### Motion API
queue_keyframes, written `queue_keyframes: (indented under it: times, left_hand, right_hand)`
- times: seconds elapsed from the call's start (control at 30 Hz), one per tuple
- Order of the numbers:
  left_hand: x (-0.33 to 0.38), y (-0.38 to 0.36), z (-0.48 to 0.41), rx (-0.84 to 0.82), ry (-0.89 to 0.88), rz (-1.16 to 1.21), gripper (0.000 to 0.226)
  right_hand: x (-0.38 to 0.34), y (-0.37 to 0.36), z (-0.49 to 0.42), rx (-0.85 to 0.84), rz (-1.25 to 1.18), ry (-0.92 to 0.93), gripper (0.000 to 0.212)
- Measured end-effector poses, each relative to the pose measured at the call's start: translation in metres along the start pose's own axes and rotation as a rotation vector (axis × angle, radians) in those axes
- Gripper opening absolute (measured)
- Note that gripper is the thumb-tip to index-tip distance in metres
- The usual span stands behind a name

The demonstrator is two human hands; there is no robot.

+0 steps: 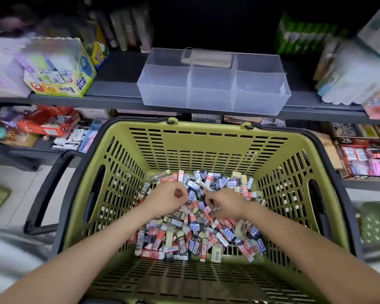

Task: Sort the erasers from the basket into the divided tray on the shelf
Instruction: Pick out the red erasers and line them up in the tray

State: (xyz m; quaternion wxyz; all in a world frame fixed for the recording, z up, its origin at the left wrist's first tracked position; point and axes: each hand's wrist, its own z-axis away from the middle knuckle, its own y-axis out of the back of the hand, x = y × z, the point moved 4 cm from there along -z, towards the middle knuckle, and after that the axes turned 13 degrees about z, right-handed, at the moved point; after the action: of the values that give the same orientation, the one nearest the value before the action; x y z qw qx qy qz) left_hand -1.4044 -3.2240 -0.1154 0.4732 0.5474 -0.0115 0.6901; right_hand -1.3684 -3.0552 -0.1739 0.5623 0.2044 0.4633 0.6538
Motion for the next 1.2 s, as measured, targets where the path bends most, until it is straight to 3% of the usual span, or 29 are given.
queue_keyframes:
  times: [0.1,0.17,0.3,0.43,0.63,0.73,0.83,0.93,1.03,1.1,1.2]
  left_hand:
    - [-0.001,-0.003,0.003,0.004,0.043,0.172,0.006]
    - [0.000,-0.004,0.005,0.017,0.107,0.373,0.008]
    - [0.018,-0.014,0.009,-0.129,0.282,1.039,0.027]
    - [0.027,-0.021,0.010,-0.217,0.375,1.332,0.039]
    - [0.027,-0.020,0.010,-0.188,0.331,1.275,0.064]
    - [0.021,-0.013,0.006,-0.070,0.369,1.309,0.052]
    - [0.019,-0.008,0.003,-0.035,0.383,1.380,0.030]
    - [0.019,-0.013,0.003,-0.126,0.355,1.330,0.050]
    - [0.009,-0.018,0.002,-0.007,0.409,1.362,0.048]
    - [0.000,-0.015,0.001,0.103,0.464,1.375,0.040]
    - [-0.006,-0.010,-0.002,0.109,0.511,1.382,0.039]
  right_hand:
    - [0.005,0.008,0.006,0.027,-0.177,-0.095,0.020]
    - [0.004,0.023,0.011,0.084,-0.485,-0.154,0.022]
    - [-0.013,0.051,0.017,0.222,-1.048,-0.173,0.021]
    - [-0.028,0.059,0.021,0.330,-1.241,-0.233,0.026]
    - [-0.034,0.073,0.028,0.428,-1.191,-0.251,0.018]
    - [-0.016,0.090,0.037,0.542,-1.060,-0.343,0.011]
    - [-0.018,0.088,0.037,0.280,-1.128,-0.277,0.017]
    - [-0.044,0.083,0.030,0.128,-1.143,-0.102,0.003]
    - [-0.042,0.076,0.022,0.060,-1.277,-0.065,0.022]
    - [-0.022,0.060,0.019,0.096,-1.009,-0.259,0.021]
    - [-0.006,0.019,0.016,0.006,-0.252,-0.442,0.014]
